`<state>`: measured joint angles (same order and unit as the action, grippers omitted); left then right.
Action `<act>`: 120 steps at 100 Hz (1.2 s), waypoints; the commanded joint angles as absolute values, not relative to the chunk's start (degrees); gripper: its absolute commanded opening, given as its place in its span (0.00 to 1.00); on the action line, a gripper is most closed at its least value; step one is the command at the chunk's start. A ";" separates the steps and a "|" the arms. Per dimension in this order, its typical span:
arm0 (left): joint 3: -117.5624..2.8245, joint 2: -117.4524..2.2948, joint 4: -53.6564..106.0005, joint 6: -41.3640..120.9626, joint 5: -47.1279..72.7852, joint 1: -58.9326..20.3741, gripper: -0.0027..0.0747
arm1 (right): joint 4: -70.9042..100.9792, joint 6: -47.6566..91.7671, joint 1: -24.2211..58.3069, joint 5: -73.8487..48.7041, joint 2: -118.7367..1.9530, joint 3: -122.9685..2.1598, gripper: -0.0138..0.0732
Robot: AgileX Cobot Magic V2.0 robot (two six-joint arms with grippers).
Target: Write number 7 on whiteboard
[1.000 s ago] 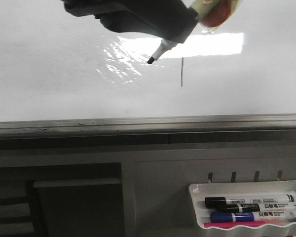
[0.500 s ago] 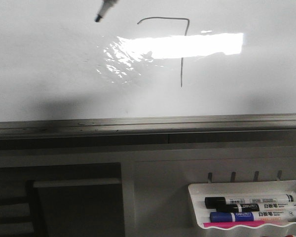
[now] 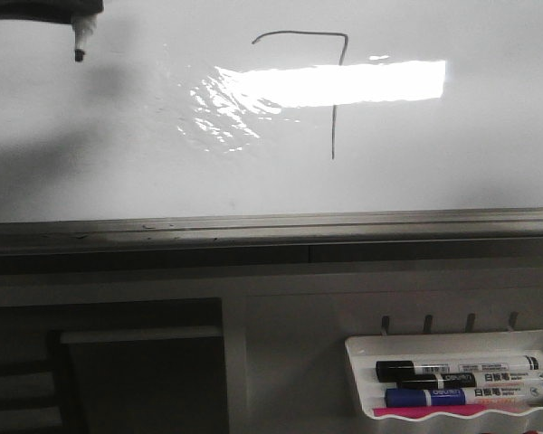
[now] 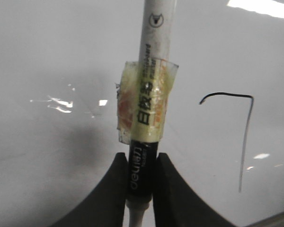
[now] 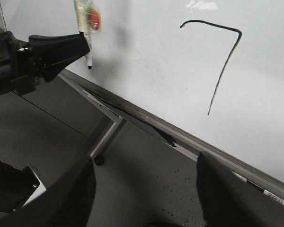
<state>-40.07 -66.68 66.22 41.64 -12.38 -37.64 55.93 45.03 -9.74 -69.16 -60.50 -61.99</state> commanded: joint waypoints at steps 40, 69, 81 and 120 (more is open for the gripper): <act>-44.86 -75.54 66.61 41.11 -20.97 -37.53 0.01 | 59.98 44.99 -10.01 -68.41 -59.51 -63.54 0.63; -44.86 -76.63 66.61 41.11 -23.36 -37.53 0.01 | 60.26 44.99 -10.01 -68.63 -59.51 -63.54 0.63; -44.86 -76.53 66.07 41.11 -22.38 -37.53 0.02 | 60.53 44.99 -10.01 -68.63 -59.51 -63.54 0.63; -44.86 -71.47 65.95 45.95 -21.99 -37.53 0.68 | 63.44 44.99 -10.01 -68.75 -59.39 -63.54 0.63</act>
